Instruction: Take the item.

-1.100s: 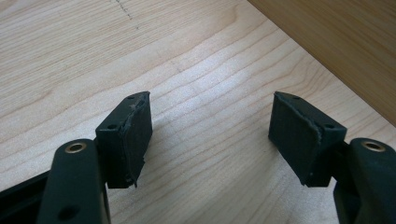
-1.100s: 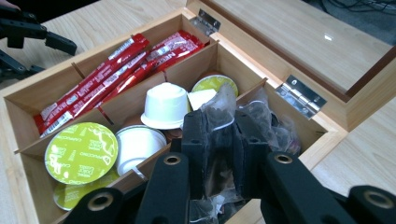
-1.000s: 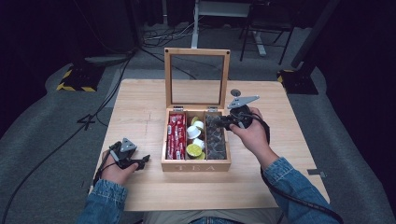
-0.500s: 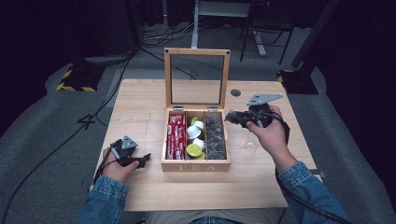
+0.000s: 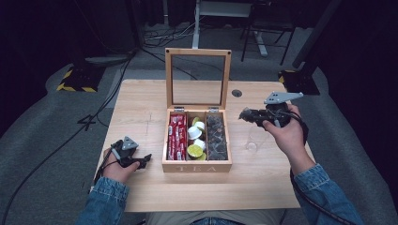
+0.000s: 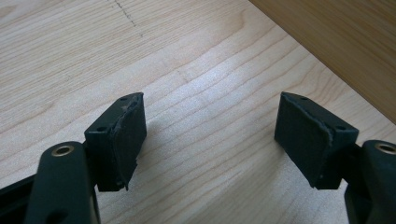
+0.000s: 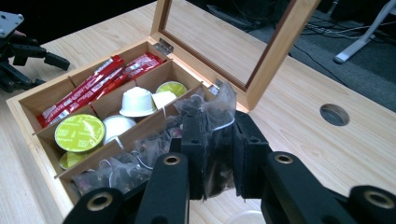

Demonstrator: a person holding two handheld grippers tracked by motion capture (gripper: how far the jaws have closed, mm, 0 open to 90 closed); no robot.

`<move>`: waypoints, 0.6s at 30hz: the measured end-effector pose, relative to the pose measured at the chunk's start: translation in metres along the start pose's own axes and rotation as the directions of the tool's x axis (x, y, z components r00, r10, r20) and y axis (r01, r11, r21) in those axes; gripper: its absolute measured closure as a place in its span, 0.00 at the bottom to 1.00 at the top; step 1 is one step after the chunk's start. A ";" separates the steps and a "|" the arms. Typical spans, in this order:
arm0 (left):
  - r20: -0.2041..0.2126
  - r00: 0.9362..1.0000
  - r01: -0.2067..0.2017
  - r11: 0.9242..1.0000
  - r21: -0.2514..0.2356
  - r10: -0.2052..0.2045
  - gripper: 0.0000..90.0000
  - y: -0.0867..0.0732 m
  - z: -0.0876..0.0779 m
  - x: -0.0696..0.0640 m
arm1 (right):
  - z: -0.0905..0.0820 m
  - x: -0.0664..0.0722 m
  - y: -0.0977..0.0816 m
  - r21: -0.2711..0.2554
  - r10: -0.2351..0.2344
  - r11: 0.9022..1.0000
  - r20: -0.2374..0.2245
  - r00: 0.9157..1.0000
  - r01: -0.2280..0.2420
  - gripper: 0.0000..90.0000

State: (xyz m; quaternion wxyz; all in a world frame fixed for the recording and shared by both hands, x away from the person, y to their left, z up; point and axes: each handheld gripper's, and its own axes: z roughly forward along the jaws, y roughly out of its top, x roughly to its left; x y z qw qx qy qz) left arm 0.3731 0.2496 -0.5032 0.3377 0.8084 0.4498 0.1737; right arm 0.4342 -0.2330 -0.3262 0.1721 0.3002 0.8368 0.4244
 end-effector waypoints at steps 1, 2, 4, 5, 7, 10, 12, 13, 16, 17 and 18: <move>0.000 1.000 0.000 1.000 0.000 0.000 0.28 0.000 0.000 0.000 | -0.001 0.000 -0.001 0.000 -0.001 1.000 0.003 1.000 0.001 0.86; 0.000 1.000 0.001 1.000 -0.001 -0.001 0.28 0.000 0.000 0.000 | -0.005 -0.002 -0.003 0.004 0.000 1.000 0.011 1.000 0.000 0.86; -0.002 1.000 0.001 1.000 -0.002 -0.001 0.28 0.000 0.000 0.000 | -0.007 -0.003 -0.004 0.005 0.000 1.000 0.015 1.000 0.000 0.86; -0.003 1.000 0.001 1.000 -0.001 -0.001 0.28 0.000 0.000 0.000 | -0.009 -0.004 -0.004 0.007 -0.001 1.000 0.020 1.000 0.001 0.86; -0.003 1.000 0.001 1.000 -0.001 -0.001 0.28 0.000 0.000 0.000 | -0.014 -0.007 -0.006 0.006 0.008 1.000 0.027 1.000 -0.008 0.86; -0.003 1.000 0.002 1.000 -0.001 -0.002 0.28 0.000 0.000 0.000 | -0.023 -0.012 -0.010 0.007 0.021 1.000 0.031 0.999 -0.022 0.86; -0.003 1.000 0.001 1.000 -0.001 -0.001 0.28 0.000 0.000 0.000 | -0.025 -0.013 -0.012 0.007 0.026 1.000 0.031 0.999 -0.026 0.86; -0.002 1.000 0.002 1.000 0.001 -0.002 0.28 0.000 0.000 0.000 | -0.027 -0.013 -0.013 0.007 0.029 1.000 0.032 0.999 -0.029 0.86; -0.003 1.000 0.002 1.000 0.000 -0.002 0.28 0.000 0.000 -0.001 | -0.031 -0.014 -0.018 0.016 0.029 0.999 0.040 0.999 -0.030 0.86; -0.004 1.000 0.003 1.000 0.000 -0.003 0.28 0.000 0.000 -0.001 | -0.032 -0.014 -0.020 0.020 0.030 0.999 0.042 0.999 -0.031 0.86; -0.004 1.000 0.003 1.000 0.000 -0.003 0.28 0.000 0.000 -0.001 | -0.033 -0.015 -0.023 0.026 0.033 0.999 0.048 0.998 -0.034 0.86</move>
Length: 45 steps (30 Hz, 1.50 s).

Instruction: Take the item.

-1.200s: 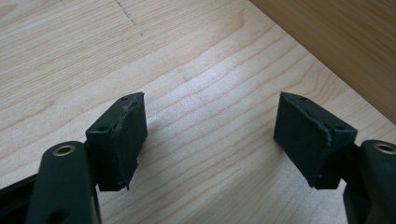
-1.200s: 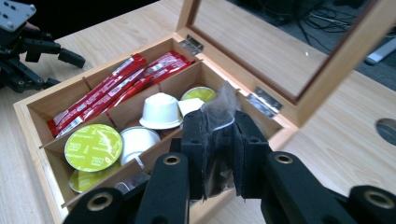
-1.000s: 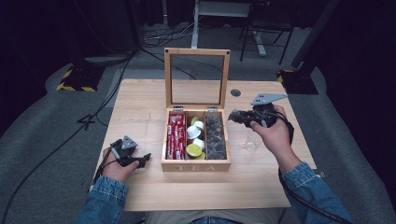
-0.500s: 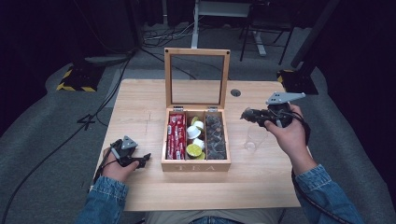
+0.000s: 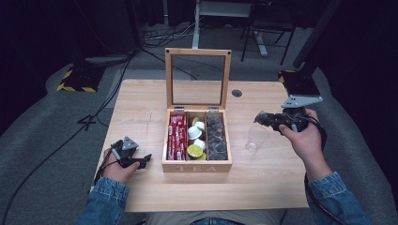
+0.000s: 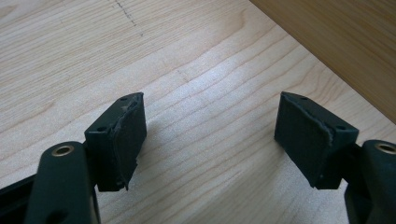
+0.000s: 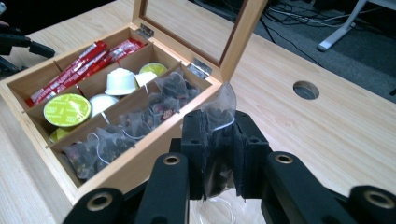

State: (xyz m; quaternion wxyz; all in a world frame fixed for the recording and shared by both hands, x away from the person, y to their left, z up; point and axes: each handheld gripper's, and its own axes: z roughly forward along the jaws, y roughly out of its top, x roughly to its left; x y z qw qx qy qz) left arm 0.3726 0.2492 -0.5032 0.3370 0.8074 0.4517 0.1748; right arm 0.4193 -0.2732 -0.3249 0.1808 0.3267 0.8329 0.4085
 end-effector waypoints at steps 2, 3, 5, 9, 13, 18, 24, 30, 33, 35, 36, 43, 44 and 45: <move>0.000 1.000 0.000 1.000 0.000 0.000 0.28 0.000 0.000 0.000 | 0.000 0.000 -0.002 0.004 0.000 1.000 0.001 1.000 0.000 0.86; -0.001 1.000 -0.001 1.000 -0.001 0.001 0.28 0.000 0.000 0.000 | 0.000 -0.001 -0.003 0.009 0.003 1.000 0.004 1.000 -0.003 0.86; -0.001 1.000 -0.001 1.000 -0.001 0.001 0.28 0.000 0.000 0.000 | 0.001 -0.001 -0.005 0.021 -0.002 1.000 0.009 1.000 0.002 0.86; -0.001 1.000 0.001 1.000 0.000 -0.001 0.28 0.000 0.000 0.000 | 0.006 0.000 -0.010 0.076 -0.038 0.997 0.043 0.998 0.035 0.86; -0.001 1.000 0.000 1.000 -0.001 0.000 0.28 0.000 0.000 0.000 | 0.011 -0.001 -0.014 0.108 -0.041 0.994 0.035 0.999 0.037 0.86; -0.001 1.000 0.001 1.000 0.000 -0.001 0.28 0.000 0.000 0.000 | 0.018 0.001 -0.018 0.145 -0.042 0.989 0.024 0.999 0.038 0.86; 0.000 1.000 0.001 1.000 0.000 -0.001 0.28 0.000 0.000 0.000 | 0.025 -0.001 -0.021 0.175 -0.039 0.984 0.023 0.999 0.035 0.85; -0.001 1.000 0.002 1.000 -0.001 -0.002 0.28 0.000 0.000 0.000 | 0.036 -0.005 -0.025 0.202 -0.031 0.979 0.034 0.999 0.024 0.85; -0.001 1.000 0.002 1.000 0.000 -0.002 0.28 0.000 0.000 0.000 | 0.044 -0.009 -0.029 0.224 -0.025 0.974 0.037 0.999 0.016 0.85; -0.001 1.000 0.000 1.000 -0.001 0.000 0.28 0.000 0.000 0.000 | 0.048 -0.010 -0.031 0.232 -0.019 0.973 0.038 0.999 0.010 0.85; -0.001 1.000 0.001 1.000 0.000 -0.001 0.28 0.000 0.000 0.000 | 0.050 -0.010 -0.033 0.239 -0.020 0.971 0.039 0.999 0.010 0.85; -0.001 1.000 0.001 1.000 -0.001 -0.001 0.28 0.000 0.000 0.000 | 0.052 -0.010 -0.036 0.232 0.009 0.973 0.026 1.000 -0.015 0.71; -0.001 1.000 0.000 1.000 -0.001 0.000 0.28 0.000 0.000 0.000 | 0.052 -0.009 -0.036 0.227 0.016 0.974 0.025 1.000 -0.021 0.68; -0.001 1.000 0.000 1.000 0.000 0.000 0.28 0.000 0.000 0.000 | 0.052 -0.009 -0.036 0.224 0.017 0.974 0.027 0.999 -0.023 0.67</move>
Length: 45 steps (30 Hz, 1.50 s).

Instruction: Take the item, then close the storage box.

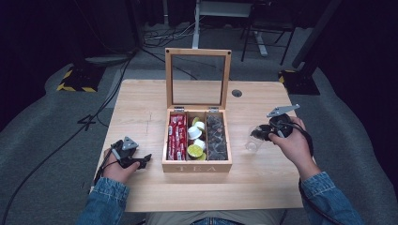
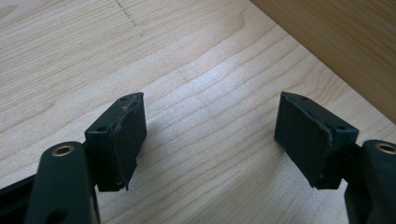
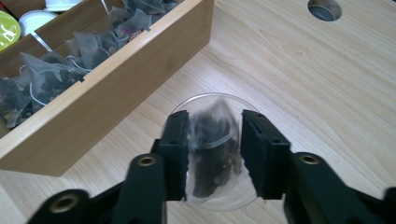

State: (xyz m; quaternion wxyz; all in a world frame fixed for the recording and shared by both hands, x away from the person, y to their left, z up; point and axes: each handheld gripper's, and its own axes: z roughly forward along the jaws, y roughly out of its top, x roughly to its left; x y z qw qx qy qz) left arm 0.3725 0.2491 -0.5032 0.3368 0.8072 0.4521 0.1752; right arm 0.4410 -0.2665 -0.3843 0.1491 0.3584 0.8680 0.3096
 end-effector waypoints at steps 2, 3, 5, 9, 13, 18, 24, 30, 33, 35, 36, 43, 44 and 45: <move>0.000 1.000 -0.001 1.000 -0.001 0.001 0.28 0.000 0.000 0.000 | 0.000 0.000 0.000 0.000 -0.001 1.000 0.002 1.000 0.001 0.66; 0.001 1.000 0.000 1.000 0.000 0.000 0.28 0.000 0.000 0.000 | -0.001 0.000 0.000 -0.001 0.001 1.000 0.004 1.000 -0.001 0.64; 0.001 1.000 0.001 1.000 0.000 -0.001 0.28 0.000 0.000 0.000 | -0.001 0.000 0.000 -0.006 0.005 1.000 0.005 1.000 -0.005 0.62; 0.000 1.000 0.000 1.000 -0.001 0.000 0.28 0.000 0.000 0.000 | -0.003 -0.001 0.001 -0.020 0.014 1.000 0.012 1.000 -0.014 0.57; -0.001 1.000 0.001 1.000 0.000 -0.001 0.28 0.001 0.001 0.000 | -0.005 -0.001 0.003 -0.048 0.017 0.999 0.010 1.000 -0.017 0.52; -0.001 1.000 0.002 1.000 0.000 -0.002 0.27 0.002 0.002 0.000 | -0.008 -0.004 0.007 -0.094 0.029 0.995 0.019 0.999 -0.027 0.44; 0.000 1.000 0.002 1.000 0.000 -0.002 0.27 0.002 0.002 0.001 | -0.017 -0.009 0.015 -0.192 0.070 0.979 0.007 0.998 -0.067 0.39; 0.000 1.000 0.001 1.000 -0.001 -0.001 0.27 0.003 0.003 0.001 | -0.030 -0.007 0.033 -0.274 0.064 0.960 0.010 0.998 -0.058 0.38; 0.002 1.000 -0.001 1.000 0.000 0.001 0.27 0.003 0.003 0.001 | -0.036 -0.004 0.046 -0.312 0.053 0.949 0.020 0.998 -0.044 0.38; 0.002 1.000 0.001 1.000 -0.003 -0.001 0.27 0.004 0.004 0.001 | -0.039 -0.002 0.060 -0.340 0.044 0.940 0.021 0.999 -0.034 0.37; 0.003 1.000 0.000 1.000 -0.001 0.000 0.27 0.004 0.004 0.001 | -0.039 -0.002 0.060 -0.340 0.044 0.940 0.021 0.999 -0.034 0.37; 0.008 1.000 -0.008 1.000 0.015 0.008 0.19 0.002 0.002 0.001 | -0.033 -0.001 0.094 -0.369 0.027 0.929 0.002 1.000 -0.024 0.37; 0.008 1.000 -0.004 1.000 0.015 0.004 0.19 0.001 0.002 0.001 | -0.032 -0.001 0.096 -0.373 0.024 0.927 0.000 1.000 -0.022 0.37; 0.008 1.000 -0.004 1.000 0.015 0.004 0.19 0.001 0.002 0.001 | -0.032 -0.001 0.096 -0.373 0.024 0.927 0.000 1.000 -0.022 0.37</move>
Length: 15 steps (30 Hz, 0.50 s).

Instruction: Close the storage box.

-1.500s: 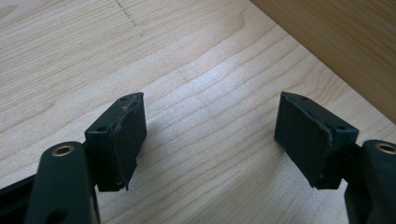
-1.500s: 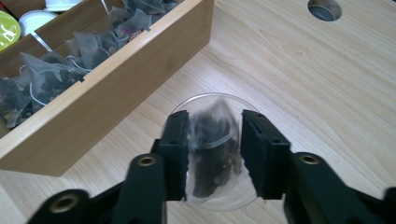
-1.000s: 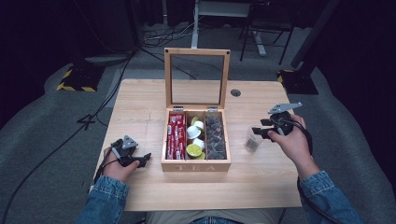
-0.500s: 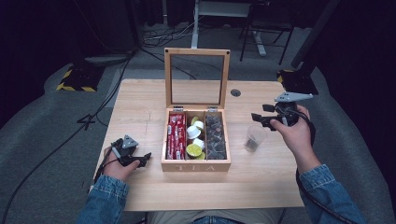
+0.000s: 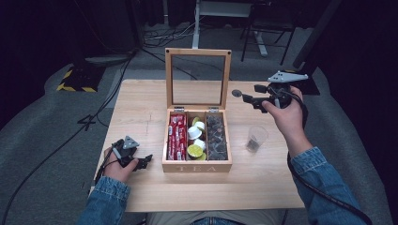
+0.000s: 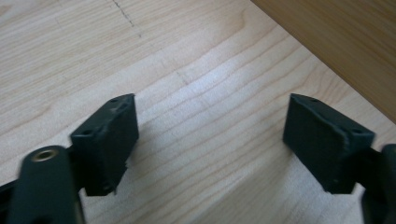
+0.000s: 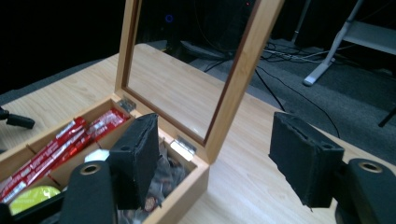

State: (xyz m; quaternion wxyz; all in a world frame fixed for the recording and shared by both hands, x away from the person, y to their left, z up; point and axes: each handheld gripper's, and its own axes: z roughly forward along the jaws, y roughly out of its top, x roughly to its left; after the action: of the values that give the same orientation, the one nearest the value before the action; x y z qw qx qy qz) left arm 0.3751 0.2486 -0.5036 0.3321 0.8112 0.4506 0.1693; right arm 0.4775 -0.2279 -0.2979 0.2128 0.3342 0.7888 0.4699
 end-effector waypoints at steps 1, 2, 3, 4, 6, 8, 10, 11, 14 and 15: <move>-0.003 1.000 0.000 1.000 -0.001 0.000 0.19 0.000 0.000 0.000 | 0.002 0.000 0.003 -0.001 0.003 1.000 -0.003 1.000 -0.003 0.37; -0.006 1.000 0.000 1.000 -0.003 0.000 0.19 -0.001 0.000 0.000 | 0.007 0.000 0.006 -0.005 0.003 1.000 -0.009 1.000 -0.003 0.37; -0.007 1.000 0.001 1.000 -0.002 -0.001 0.19 -0.001 -0.001 0.000 | 0.009 -0.001 0.008 -0.005 0.008 1.000 -0.013 1.000 -0.008 0.37; -0.008 1.000 0.007 1.000 -0.005 -0.007 0.19 -0.001 -0.001 0.000 | 0.012 -0.002 0.010 -0.007 0.006 1.000 -0.013 1.000 -0.007 0.37; -0.009 1.000 0.008 1.000 -0.005 -0.008 0.19 -0.001 -0.001 0.000 | 0.017 -0.003 0.013 -0.011 0.015 1.000 -0.016 1.000 -0.015 0.37; -0.009 1.000 0.008 1.000 -0.005 -0.008 0.19 -0.001 -0.001 0.000 | 0.022 -0.004 0.017 -0.013 0.017 1.000 -0.020 1.000 -0.017 0.37; -0.010 1.000 0.008 1.000 -0.005 -0.008 0.19 -0.001 -0.001 0.000 | 0.027 -0.004 0.021 -0.020 0.023 1.000 -0.022 0.999 -0.023 0.36; -0.009 1.000 0.008 1.000 -0.005 -0.008 0.19 -0.001 -0.001 0.000 | 0.029 -0.005 0.023 -0.026 0.022 0.999 -0.026 0.999 -0.023 0.36; -0.009 1.000 0.008 1.000 -0.005 -0.008 0.19 -0.001 -0.001 0.000 | 0.035 -0.007 0.030 -0.046 0.022 0.999 -0.028 0.999 -0.024 0.36; -0.009 1.000 0.008 1.000 -0.005 -0.008 0.19 -0.001 -0.001 0.000 | 0.037 -0.007 0.033 -0.055 0.024 0.998 -0.027 0.999 -0.025 0.36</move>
State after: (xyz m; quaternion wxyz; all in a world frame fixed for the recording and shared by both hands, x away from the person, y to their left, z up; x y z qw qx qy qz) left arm 0.3737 0.2491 -0.5041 0.3326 0.8078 0.4550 0.1729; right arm 0.5169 -0.2004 -0.2861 0.2059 0.3317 0.7741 0.4983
